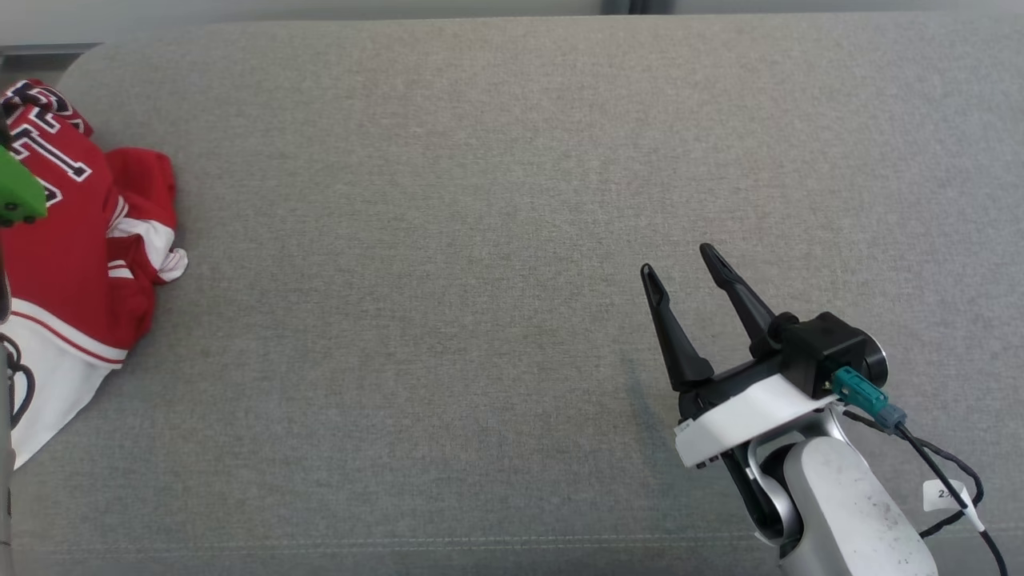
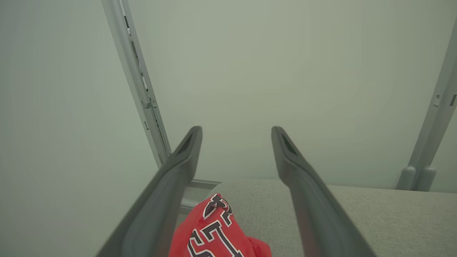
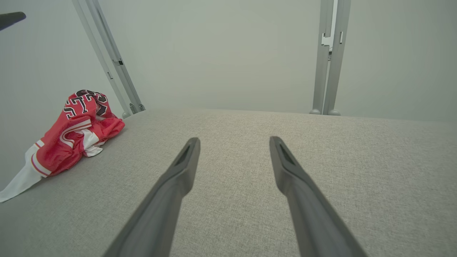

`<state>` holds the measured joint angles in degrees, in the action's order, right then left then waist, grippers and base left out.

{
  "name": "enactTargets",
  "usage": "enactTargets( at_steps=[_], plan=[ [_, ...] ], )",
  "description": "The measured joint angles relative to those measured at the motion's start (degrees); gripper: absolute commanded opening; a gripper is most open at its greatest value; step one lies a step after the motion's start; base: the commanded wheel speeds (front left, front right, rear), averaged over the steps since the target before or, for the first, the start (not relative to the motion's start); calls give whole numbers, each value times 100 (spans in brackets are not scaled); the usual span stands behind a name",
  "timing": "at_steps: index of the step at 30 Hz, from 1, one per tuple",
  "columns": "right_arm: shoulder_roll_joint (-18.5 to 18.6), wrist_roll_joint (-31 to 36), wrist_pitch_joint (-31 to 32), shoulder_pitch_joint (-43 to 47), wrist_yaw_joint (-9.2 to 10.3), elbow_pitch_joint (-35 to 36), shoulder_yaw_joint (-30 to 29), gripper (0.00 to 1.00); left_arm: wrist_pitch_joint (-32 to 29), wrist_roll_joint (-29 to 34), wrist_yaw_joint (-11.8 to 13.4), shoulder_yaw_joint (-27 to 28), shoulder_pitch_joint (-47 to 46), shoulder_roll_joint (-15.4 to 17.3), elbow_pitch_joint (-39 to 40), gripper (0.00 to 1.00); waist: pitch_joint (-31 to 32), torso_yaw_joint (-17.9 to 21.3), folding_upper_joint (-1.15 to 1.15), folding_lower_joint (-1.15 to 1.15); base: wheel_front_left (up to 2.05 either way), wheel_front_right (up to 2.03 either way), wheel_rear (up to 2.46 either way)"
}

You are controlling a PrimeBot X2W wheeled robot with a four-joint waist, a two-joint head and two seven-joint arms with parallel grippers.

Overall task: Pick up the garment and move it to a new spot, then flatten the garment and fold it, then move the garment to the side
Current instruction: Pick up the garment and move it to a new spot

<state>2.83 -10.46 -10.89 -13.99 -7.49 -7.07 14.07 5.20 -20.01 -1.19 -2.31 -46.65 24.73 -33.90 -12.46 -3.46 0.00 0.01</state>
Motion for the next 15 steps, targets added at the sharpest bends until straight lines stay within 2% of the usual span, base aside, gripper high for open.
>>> enactTargets(
  at_steps=[8, 15],
  plan=[
    [13, -1, -22, -81, 0, 47, -25, 100, 27, -73, -168, -32, -259, 42, -1115, 100, -371, 306, 0, 0, 0, 0, 0],
    [18, -12, -22, -182, 0, 60, 4, 100, 122, -94, -193, -97, -450, 99, -2151, 100, -621, 523, 0, 0, 0, 0, 0]
  ],
)
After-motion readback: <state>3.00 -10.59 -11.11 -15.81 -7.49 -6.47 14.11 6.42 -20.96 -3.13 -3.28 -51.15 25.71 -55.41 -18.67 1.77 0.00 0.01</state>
